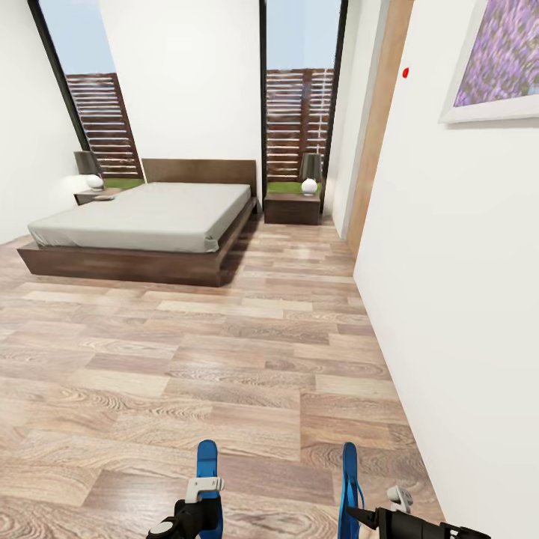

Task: In the bedroom, move the book from the bed onto either nightstand, and place the two sandals side by side next to the bed.

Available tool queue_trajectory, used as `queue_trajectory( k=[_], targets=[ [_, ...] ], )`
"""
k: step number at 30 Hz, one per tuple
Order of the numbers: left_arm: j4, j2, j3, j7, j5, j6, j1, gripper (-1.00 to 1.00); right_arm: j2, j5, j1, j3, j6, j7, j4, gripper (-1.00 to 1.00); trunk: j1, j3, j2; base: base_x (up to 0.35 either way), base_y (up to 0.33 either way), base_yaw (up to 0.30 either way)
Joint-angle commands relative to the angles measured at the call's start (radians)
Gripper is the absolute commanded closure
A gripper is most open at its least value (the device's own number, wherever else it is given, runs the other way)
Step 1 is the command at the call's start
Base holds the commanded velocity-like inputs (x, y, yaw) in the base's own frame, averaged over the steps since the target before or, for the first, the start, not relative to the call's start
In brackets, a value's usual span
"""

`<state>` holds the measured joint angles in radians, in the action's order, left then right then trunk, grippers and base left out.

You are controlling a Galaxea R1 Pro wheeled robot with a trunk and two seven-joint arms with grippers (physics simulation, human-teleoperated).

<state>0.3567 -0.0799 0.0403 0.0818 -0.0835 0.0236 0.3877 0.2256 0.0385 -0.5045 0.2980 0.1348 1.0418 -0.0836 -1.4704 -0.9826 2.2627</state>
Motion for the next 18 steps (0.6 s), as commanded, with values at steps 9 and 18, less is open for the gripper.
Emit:
queue_trajectory(
  k=[9, 18],
  targets=[
    [-0.001, 0.000, 0.004, 0.001, -0.008, 0.002, 0.000, 1.00, 0.000, 0.004, 0.000, 0.007, 0.011, 0.005, -0.001, 1.00, 0.035, 0.027, -0.063, 0.000, 0.000, 0.000],
    [-0.001, 0.000, 0.004, 0.001, -0.008, 0.002, 0.000, 1.00, 0.000, 0.003, 0.000, 0.007, 0.011, 0.005, -0.001, 1.00, 0.069, 0.056, -0.126, 0.000, 0.000, 0.000]
  ],
)
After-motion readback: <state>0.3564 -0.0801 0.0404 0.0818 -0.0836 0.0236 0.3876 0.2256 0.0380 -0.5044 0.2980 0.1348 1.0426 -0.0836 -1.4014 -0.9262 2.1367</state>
